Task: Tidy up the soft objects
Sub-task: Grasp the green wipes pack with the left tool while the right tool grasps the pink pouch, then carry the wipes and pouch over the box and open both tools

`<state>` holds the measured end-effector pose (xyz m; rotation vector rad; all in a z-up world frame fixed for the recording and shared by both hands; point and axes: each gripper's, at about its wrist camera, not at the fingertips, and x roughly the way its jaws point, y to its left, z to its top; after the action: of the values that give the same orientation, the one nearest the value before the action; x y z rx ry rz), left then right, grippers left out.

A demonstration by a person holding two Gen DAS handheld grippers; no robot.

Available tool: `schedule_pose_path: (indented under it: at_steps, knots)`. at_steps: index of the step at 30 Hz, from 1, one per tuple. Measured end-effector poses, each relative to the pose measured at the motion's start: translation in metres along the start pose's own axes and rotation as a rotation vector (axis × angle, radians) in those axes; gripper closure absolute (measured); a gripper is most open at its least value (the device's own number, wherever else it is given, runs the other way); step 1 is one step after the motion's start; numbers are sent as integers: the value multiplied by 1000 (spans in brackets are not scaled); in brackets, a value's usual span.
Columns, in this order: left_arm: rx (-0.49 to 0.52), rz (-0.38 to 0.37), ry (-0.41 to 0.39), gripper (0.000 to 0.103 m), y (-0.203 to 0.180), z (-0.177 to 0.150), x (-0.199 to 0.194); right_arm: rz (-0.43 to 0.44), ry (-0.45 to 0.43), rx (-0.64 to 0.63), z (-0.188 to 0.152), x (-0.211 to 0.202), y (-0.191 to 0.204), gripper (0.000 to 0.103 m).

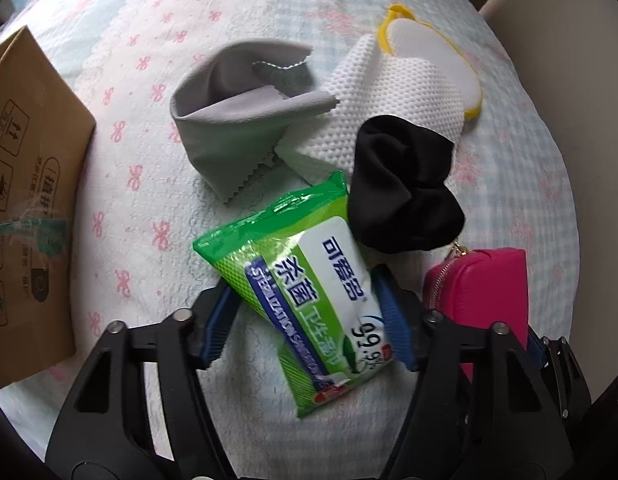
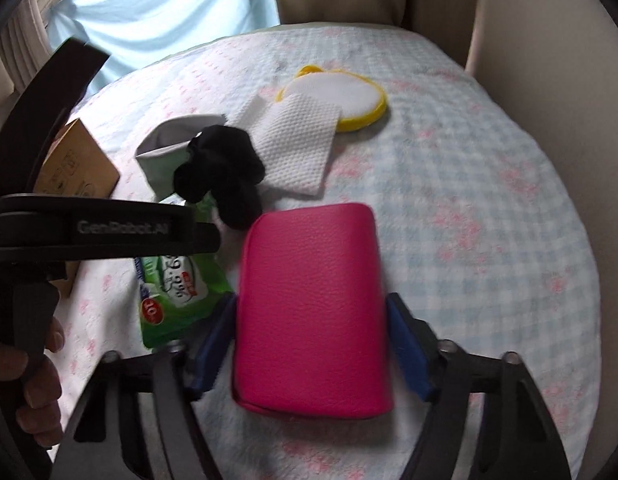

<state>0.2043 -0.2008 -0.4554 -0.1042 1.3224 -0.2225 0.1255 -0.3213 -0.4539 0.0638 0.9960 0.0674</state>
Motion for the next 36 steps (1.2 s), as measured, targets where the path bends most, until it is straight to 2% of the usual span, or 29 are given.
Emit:
schedule_pose_path:
  at_steps: [3,8,20,28,36]
  knots:
    - [13,9,-11,60,-5,-3,-2,6,4,-4,0,-1,3,45]
    - [16,8,-31,65,-8,-8,-7,17,9,5,1,-1,2,53]
    - [-5,19,-69,67,10,-13,-36,14,3,47,9,-13,1,61]
    - [-8,-11,-121,67,21,-17,-85,-12,-37,71,27,-51,4,62]
    - [19,-72,-191,67,23,-8,-158,-59,-112,89,59,-118,26,62]
